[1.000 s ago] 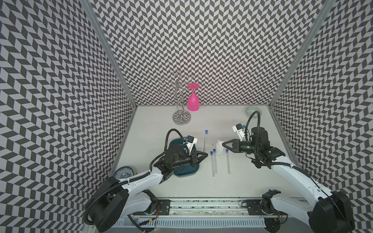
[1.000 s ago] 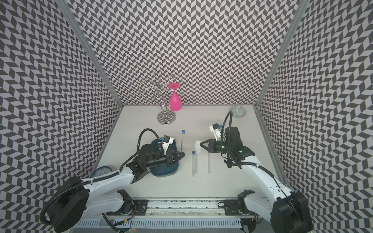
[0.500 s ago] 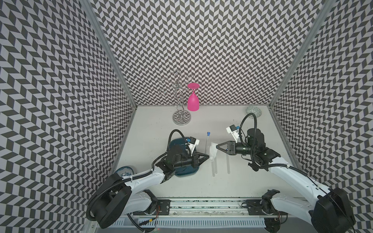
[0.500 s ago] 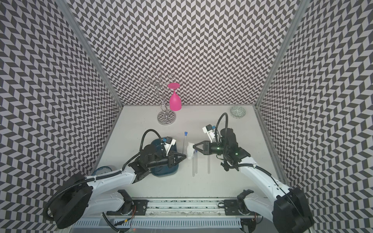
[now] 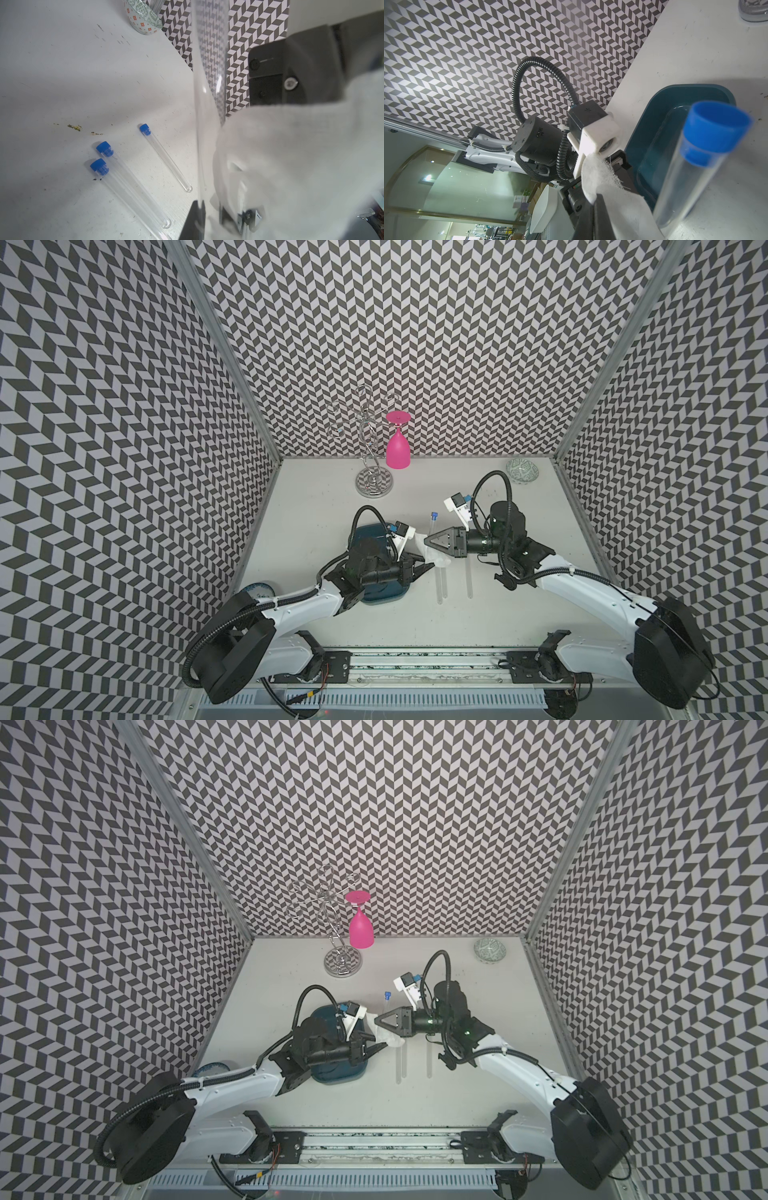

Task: Wipe the exteriors of test tubes
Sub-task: Wipe the dirt from the test tube.

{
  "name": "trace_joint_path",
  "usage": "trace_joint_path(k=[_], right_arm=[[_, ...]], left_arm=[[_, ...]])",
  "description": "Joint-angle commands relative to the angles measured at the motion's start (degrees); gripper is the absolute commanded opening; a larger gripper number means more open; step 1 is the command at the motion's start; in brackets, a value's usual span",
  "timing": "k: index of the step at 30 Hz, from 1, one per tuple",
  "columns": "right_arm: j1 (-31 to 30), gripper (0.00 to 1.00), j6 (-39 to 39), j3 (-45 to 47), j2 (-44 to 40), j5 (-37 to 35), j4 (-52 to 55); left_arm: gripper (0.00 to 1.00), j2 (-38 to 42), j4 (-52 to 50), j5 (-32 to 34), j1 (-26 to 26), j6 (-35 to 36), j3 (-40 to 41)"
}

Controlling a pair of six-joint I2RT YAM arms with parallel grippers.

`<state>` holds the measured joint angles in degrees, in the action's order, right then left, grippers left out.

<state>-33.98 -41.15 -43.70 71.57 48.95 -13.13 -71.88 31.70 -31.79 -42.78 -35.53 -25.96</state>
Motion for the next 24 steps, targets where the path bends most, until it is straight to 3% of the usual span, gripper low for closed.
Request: trace_joint_path(k=[1,5,24], right_arm=[[-0.70,0.00,3.30,-3.68,1.15,-4.74,3.79],[-0.82,0.00,6.26,-4.73,1.52,-11.33,11.50],[-5.37,0.00,7.26,-6.13,0.03,-26.78,18.60]], left_arm=[[0.05,1.88,2.14,0.50,-0.37,-0.37,-0.79],[0.05,2.95,1.82,0.85,-0.40,-0.44,-0.61],[0.06,4.20,1.01,2.59,-0.28,-1.26,0.03]])
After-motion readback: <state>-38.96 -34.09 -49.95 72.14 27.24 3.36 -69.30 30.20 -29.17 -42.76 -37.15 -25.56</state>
